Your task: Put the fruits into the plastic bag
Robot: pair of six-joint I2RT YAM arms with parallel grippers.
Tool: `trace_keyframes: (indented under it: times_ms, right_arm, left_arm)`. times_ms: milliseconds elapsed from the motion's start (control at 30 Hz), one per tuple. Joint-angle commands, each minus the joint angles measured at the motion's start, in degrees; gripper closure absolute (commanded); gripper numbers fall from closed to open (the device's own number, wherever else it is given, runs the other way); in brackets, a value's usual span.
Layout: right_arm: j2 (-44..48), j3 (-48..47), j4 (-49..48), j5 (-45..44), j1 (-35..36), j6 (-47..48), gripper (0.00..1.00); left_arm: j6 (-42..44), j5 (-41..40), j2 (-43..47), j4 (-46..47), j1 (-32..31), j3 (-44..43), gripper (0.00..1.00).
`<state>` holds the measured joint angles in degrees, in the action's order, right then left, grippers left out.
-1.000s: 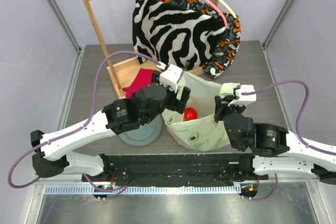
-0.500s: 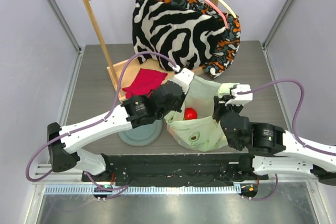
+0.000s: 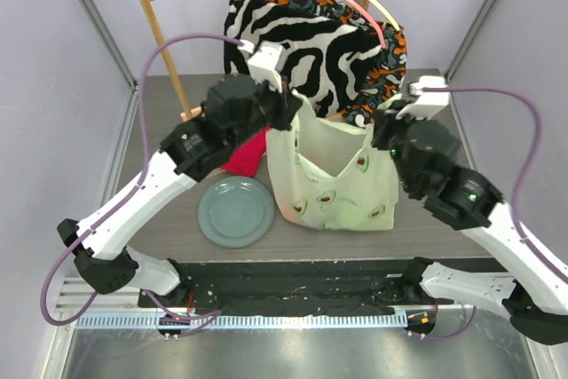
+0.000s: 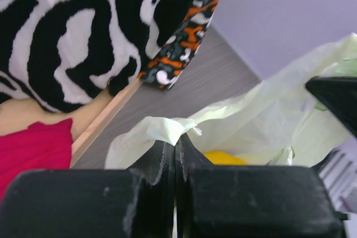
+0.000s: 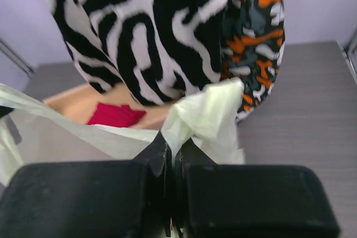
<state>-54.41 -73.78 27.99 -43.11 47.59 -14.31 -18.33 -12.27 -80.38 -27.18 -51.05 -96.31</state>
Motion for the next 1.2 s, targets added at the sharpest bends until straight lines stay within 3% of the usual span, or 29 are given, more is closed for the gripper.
trace_keyframes:
  times_ms: [0, 233, 567, 767, 833, 867, 933, 967, 1000, 1100, 1167]
  right_arm:
    - [4.8, -8.2, -2.6, 0.9, -0.1, 5.0, 0.99]
    - [9.7, -4.1, -2.6, -4.9, 0.0, 6.3, 0.99]
    - [10.7, 10.1, -2.1, -14.3, 0.0, 5.8, 0.99]
    - [11.0, 10.5, 0.0, -15.5, 0.0, 3.8, 0.97]
    - [11.0, 10.5, 0.2, -15.4, 0.0, 3.8, 0.89]
    - [11.2, 10.4, 0.1, -15.3, 0.0, 3.8, 0.86]
    - [11.4, 10.3, 0.4, -14.8, 0.0, 3.8, 0.75]
    - [11.4, 10.1, 0.3, -13.9, 0.0, 4.4, 0.68]
    - [11.7, 9.8, 0.5, -13.1, 0.0, 4.5, 0.50]
    - [13.8, 8.9, 0.5, -8.6, 0.0, 5.7, 0.21]
    - [16.4, 8.6, 0.1, -5.5, -0.1, 6.0, 0.13]
  left_arm:
    - [-4.3, 10.8, 1.0, 2.5, 4.6, -6.0, 1.00]
    - [-7.2, 15.3, 0.8, 4.8, 8.8, -4.3, 1.00]
    - [-7.9, 21.2, -3.3, 10.8, 11.5, 4.2, 1.00]
    - [-7.1, 21.1, -3.9, 9.9, 11.7, 3.9, 0.77]
    - [-7.1, 21.1, -3.6, 10.1, 11.7, 4.0, 0.61]
    - [-7.1, 21.1, -3.1, 10.1, 11.7, 4.2, 0.45]
    - [-7.1, 20.5, -2.4, 10.1, 11.7, 4.8, 0.23]
    - [-7.1, 19.4, -1.5, 10.6, 11.7, 5.3, 0.06]
    - [-6.9, 18.7, -0.9, 10.7, 11.7, 6.4, 0.00]
    - [-6.3, 14.4, 1.6, 10.7, 11.8, 8.5, 0.00]
    - [-5.9, 12.6, 2.9, 10.1, 12.2, 9.9, 0.00]
